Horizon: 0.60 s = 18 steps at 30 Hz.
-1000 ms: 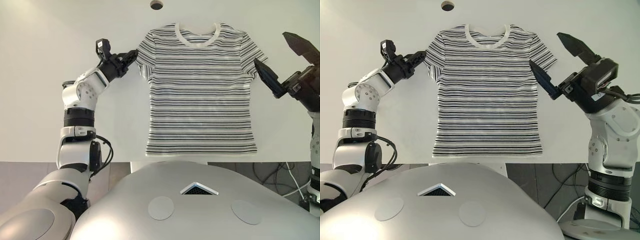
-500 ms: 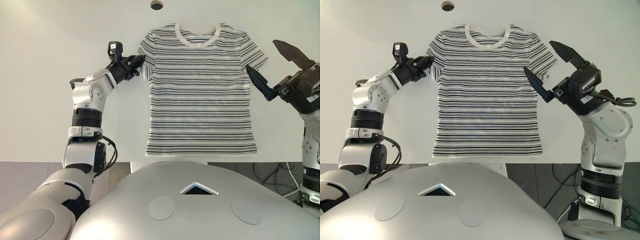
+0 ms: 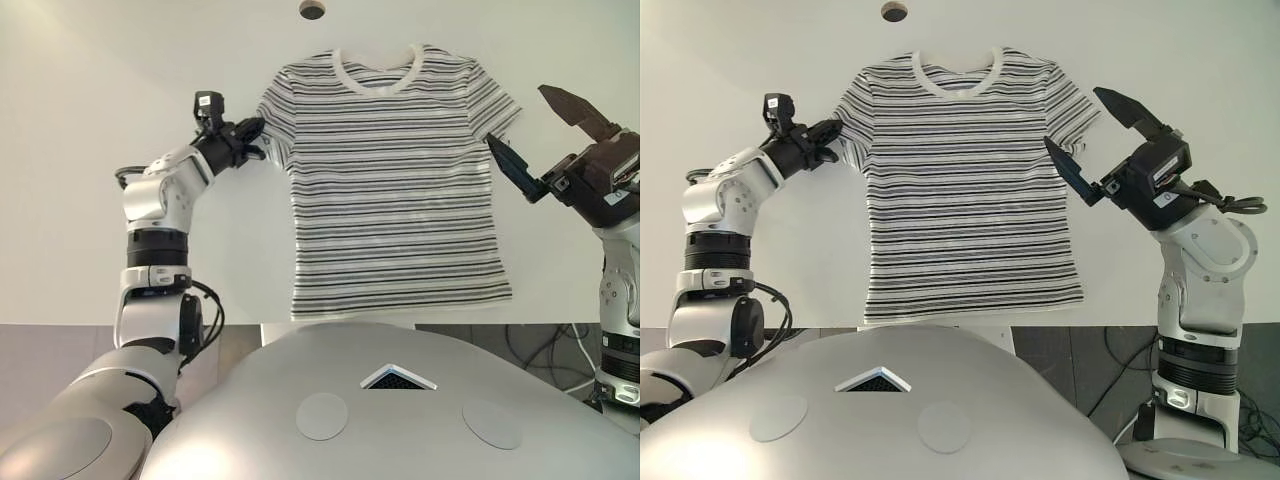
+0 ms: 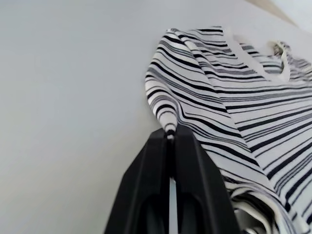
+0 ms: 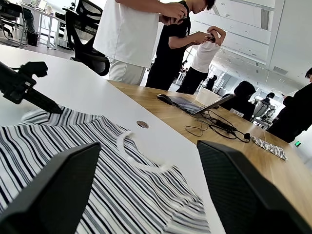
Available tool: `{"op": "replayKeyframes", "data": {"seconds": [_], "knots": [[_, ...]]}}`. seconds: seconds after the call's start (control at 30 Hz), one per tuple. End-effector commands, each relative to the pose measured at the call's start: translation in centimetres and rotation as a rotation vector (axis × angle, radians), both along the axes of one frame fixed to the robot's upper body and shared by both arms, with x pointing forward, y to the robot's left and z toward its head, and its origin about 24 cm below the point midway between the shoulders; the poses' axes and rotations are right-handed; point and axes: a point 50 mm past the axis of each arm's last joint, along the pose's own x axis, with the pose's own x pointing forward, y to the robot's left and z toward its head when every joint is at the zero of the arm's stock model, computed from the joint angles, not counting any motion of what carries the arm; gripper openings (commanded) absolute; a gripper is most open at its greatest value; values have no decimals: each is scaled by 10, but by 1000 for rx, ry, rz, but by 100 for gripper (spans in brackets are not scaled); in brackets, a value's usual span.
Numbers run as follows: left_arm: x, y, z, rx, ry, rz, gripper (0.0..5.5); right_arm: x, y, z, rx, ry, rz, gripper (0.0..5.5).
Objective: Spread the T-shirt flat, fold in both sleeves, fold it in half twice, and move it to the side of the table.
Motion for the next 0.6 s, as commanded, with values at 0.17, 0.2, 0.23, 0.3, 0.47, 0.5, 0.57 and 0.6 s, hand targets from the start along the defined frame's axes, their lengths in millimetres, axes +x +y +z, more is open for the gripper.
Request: {"op": "replayKeyframes", "data": {"seconds": [0.17, 0.2, 0.23, 0.3, 0.47, 0.5, 0.57, 0.6], "knots": [[-3, 20, 11, 116, -7, 24, 1, 4, 1, 2, -22, -13, 6, 372], [-2, 19, 12, 119, -15, 15, 1, 4, 1, 1, -22, -12, 6, 372], [-1, 13, 15, 134, -32, -6, 1, 3, 2, 1, -25, -11, 6, 372], [-2, -7, 19, 138, -57, -69, 1, 3, 2, 0, -29, -8, 6, 372], [-3, -46, 30, 160, -95, -178, 1, 3, 4, -4, -36, 2, 9, 372], [-2, -49, 33, 167, -99, -182, 1, 3, 5, -5, -37, 4, 10, 372], [-1, -57, 37, 179, -99, -200, 1, 2, 7, -8, -36, 13, 12, 372], [0, -61, 38, 185, -97, -211, 1, 2, 8, -10, -37, 17, 13, 372]]}}
